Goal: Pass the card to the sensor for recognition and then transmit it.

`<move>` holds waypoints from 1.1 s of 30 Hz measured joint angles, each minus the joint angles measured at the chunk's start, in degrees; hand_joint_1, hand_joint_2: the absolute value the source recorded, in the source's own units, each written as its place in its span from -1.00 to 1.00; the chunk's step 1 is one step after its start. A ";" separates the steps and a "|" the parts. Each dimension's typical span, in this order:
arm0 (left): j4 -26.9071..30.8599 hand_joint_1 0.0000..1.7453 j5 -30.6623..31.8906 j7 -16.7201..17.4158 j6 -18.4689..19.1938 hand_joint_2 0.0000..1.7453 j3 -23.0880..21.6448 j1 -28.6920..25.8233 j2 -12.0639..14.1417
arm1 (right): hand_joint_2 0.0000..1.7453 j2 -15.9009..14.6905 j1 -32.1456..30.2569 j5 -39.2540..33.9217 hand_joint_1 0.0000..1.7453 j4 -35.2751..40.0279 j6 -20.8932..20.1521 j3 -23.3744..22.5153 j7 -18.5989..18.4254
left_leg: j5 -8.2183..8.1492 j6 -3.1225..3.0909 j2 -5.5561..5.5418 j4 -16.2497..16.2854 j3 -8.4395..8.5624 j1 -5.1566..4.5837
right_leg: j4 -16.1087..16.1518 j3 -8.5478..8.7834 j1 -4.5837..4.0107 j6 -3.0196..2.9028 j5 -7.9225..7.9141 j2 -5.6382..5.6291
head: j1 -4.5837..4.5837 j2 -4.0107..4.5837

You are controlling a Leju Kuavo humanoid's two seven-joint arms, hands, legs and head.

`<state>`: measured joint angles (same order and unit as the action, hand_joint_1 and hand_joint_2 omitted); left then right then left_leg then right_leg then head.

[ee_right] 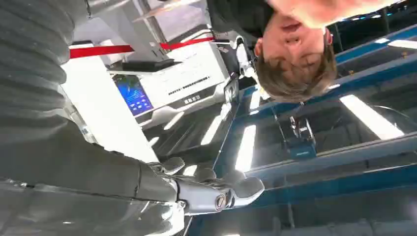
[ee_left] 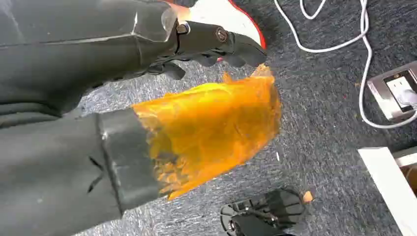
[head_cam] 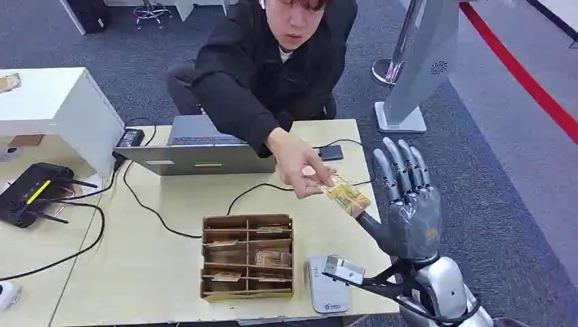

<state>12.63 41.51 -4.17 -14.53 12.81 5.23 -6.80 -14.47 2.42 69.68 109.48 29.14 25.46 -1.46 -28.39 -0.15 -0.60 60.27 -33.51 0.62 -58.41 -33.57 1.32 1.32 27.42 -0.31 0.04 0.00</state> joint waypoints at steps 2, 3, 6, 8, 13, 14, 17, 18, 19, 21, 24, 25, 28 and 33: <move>0.02 -1.00 0.00 0.00 0.04 -1.00 0.00 0.00 0.00 | 1.00 0.00 -0.13 0.02 -1.00 -0.07 0.11 -0.04 -0.20 | 0.00 0.00 0.00 0.00 0.00 0.00 | 0.00 0.00 0.00 0.00 0.00 0.00 | 0.00 0.00; 0.02 -1.00 0.00 0.00 0.07 -1.00 0.00 0.00 0.00 | 1.00 0.00 -0.20 0.04 -1.00 -0.07 0.13 -0.07 -0.20 | 0.00 0.00 0.00 0.00 0.00 0.00 | 0.00 0.00 0.00 0.00 0.00 0.00 | 0.00 0.00; 0.00 -1.00 0.15 0.02 0.07 -1.00 0.00 0.00 0.00 | 1.00 0.00 -0.48 0.04 -0.74 -0.13 0.18 -0.15 -0.33 | 0.00 0.00 0.00 0.00 0.00 0.00 | 0.00 0.00 0.00 0.00 0.00 0.00 | 0.00 0.00; 0.02 -1.00 0.15 0.06 0.07 -1.00 0.00 0.00 0.00 | 1.00 0.00 -0.70 0.04 0.58 -0.13 0.31 -0.15 -0.33 | 0.00 0.00 0.00 0.00 0.00 0.00 | 0.00 0.00 0.00 0.00 0.00 0.00 | 0.00 0.00; 0.02 -1.00 0.30 0.33 0.11 -1.00 0.00 0.00 0.00 | 1.00 0.00 -1.22 0.02 0.98 -0.13 0.66 -0.20 -0.37 | 0.00 0.00 0.00 0.00 0.00 0.00 | 0.00 0.00 0.00 0.00 0.00 0.00 | 0.02 0.00; 0.02 -1.00 0.33 0.33 0.13 -1.00 -0.02 -0.01 0.00 | 1.00 0.00 -1.33 -0.02 1.00 -0.13 0.68 -0.20 -0.44 | 0.00 0.00 0.00 0.00 -0.01 0.00 | 0.00 0.00 0.00 0.00 0.00 0.00 | 0.00 0.00; 0.02 -1.00 0.39 0.39 0.17 -1.00 -0.04 -0.01 0.00 | 1.00 0.00 -1.65 -0.13 1.00 -0.13 0.68 -0.22 -0.46 | 0.00 0.00 0.00 0.00 0.00 0.00 | 0.00 0.00 0.00 0.00 0.00 0.00 | 0.00 0.00; 0.02 -1.00 0.42 0.42 0.20 -1.00 -0.04 -0.01 0.00 | 1.00 0.00 -1.73 -0.13 1.00 -0.13 0.70 -0.22 -0.44 | 0.00 0.00 0.00 0.00 0.00 0.00 | 0.00 0.00 0.00 0.00 0.00 0.00 | 0.00 0.00; 0.02 -1.00 0.46 0.42 0.24 -1.00 -0.07 -0.01 0.00 | 1.00 0.00 -1.83 -0.24 1.00 -0.13 0.70 -0.22 -0.44 | 0.00 0.00 0.00 0.00 -0.01 0.00 | 0.00 0.00 0.00 0.00 0.00 0.00 | 0.00 0.00; 0.02 -1.00 0.59 0.42 0.31 -1.00 -0.09 -0.02 0.00 | 1.00 0.00 -1.91 -0.31 1.00 -0.13 0.72 -0.22 -0.44 | 0.00 0.00 0.00 0.00 -0.01 0.00 | 0.00 0.00 0.00 0.00 0.00 0.00 | 0.00 0.00; 0.00 -1.00 0.66 0.42 0.31 -1.00 -0.17 -0.02 0.00 | 1.00 0.00 -1.99 -0.44 1.00 -0.11 0.92 -0.22 -0.44 | 0.00 0.00 0.00 0.00 0.00 0.00 | 0.00 0.00 0.00 0.00 0.00 0.00 | 0.00 0.00; 0.00 -1.00 0.66 0.42 0.31 -1.00 -0.24 -0.02 0.00 | 1.00 0.00 -2.02 -0.48 1.00 -0.11 0.98 -0.22 -0.44 | 0.00 0.00 0.00 0.00 0.00 0.00 | 0.00 0.00 0.00 0.00 0.00 0.00 | 0.02 0.00; 0.00 -1.00 0.68 0.42 0.31 -1.00 -0.37 -0.02 0.00 | 1.00 0.00 -2.18 -0.68 1.00 -0.11 1.01 -0.22 -0.31 | 0.00 0.00 0.00 0.00 0.00 0.00 | 0.00 0.00 0.00 0.00 0.00 0.00 | 0.00 0.00; 0.00 -1.00 0.66 0.42 0.31 -1.00 -0.37 -0.04 0.00 | 1.00 0.00 -2.83 -1.40 1.00 0.22 2.16 -0.22 0.39 | 0.00 0.00 0.00 0.00 0.00 0.00 | 0.00 0.00 0.00 0.00 0.00 0.01 | 0.00 0.00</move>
<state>12.63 42.16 -3.76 -14.23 12.44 5.19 -6.80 -14.47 -0.41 68.28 109.70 31.30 25.24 -1.07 -28.39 -0.16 -0.61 60.27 -33.52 0.61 -58.41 -33.57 1.32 1.32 27.42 -0.30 0.04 0.00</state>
